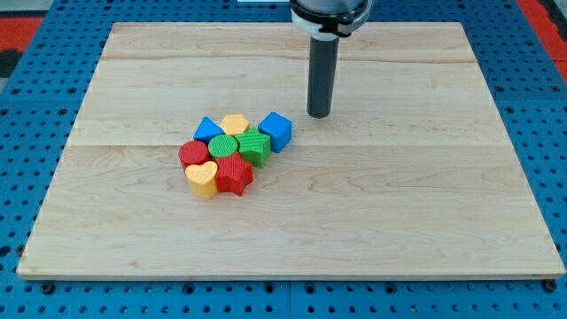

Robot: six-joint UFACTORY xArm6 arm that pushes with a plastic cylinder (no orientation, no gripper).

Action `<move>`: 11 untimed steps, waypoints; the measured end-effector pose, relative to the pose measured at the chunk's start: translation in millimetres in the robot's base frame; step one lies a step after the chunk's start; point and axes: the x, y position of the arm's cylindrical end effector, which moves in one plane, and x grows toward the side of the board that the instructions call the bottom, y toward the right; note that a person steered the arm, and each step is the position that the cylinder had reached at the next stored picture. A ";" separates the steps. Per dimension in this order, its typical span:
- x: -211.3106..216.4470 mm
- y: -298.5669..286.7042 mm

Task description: Point your arm towards right of group of blocks

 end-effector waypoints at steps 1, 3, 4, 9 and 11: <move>45.1 -1.1; 64.9 -8.3; 64.9 -11.2; 88.1 -6.9; 87.1 -6.9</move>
